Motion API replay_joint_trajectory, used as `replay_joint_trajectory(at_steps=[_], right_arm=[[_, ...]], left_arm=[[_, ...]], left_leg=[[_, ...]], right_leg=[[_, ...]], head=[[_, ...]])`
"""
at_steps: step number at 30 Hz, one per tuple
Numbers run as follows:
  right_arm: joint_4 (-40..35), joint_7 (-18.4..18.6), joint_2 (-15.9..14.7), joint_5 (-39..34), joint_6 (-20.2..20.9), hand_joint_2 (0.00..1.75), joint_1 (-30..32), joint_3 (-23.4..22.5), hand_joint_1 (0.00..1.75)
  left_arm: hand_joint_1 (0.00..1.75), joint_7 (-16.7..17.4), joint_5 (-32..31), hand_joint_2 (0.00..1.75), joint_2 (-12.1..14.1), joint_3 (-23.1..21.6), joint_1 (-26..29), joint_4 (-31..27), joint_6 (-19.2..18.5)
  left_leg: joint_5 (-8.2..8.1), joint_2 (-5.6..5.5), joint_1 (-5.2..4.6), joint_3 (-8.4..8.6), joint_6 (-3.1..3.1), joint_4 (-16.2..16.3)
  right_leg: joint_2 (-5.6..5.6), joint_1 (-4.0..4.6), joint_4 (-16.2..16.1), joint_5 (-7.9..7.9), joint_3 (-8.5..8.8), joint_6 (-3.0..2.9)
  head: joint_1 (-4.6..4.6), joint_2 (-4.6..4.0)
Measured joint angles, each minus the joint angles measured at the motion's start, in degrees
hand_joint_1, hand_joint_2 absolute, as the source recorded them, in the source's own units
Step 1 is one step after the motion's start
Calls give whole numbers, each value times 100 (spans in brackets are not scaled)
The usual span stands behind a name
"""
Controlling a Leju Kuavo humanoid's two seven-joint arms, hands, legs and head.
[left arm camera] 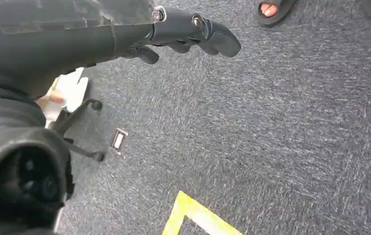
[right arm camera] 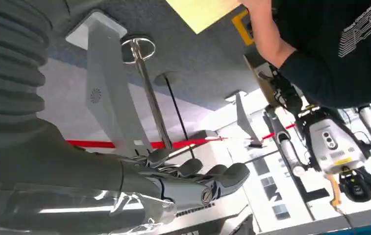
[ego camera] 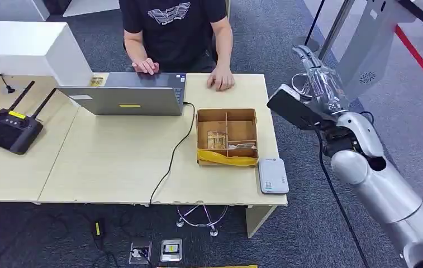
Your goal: Pass the card to the sensor for recognition and then transmit it.
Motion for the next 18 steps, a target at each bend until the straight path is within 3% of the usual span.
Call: replay_joint_trajectory(at_steps=[3,8,18], right_arm=[[-295,280,11,154,-17,175,339,43,0],[-459,536,109,1209,-151,175,922,118,0],[-499,1074,551,2177,37,175,1762,140,0]], left_arm=[[0,37,0,0,-9,2,-5,0,24],[0,123,-28,0,-28,0,-13,0,83],[0,125,-116,0,-61,-2,-40,-2,70]], left_leg=[[0,-2,1,-1,0,0],[0,-5,1,-4,0,-1],[0,-4,2,-4,0,-2]], right_leg=[[-4,1,0,0,1,0],[-4,1,0,-1,0,-1],[-4,2,0,-1,1,-1]], head=[[0,0],[0,0],[0,0]])
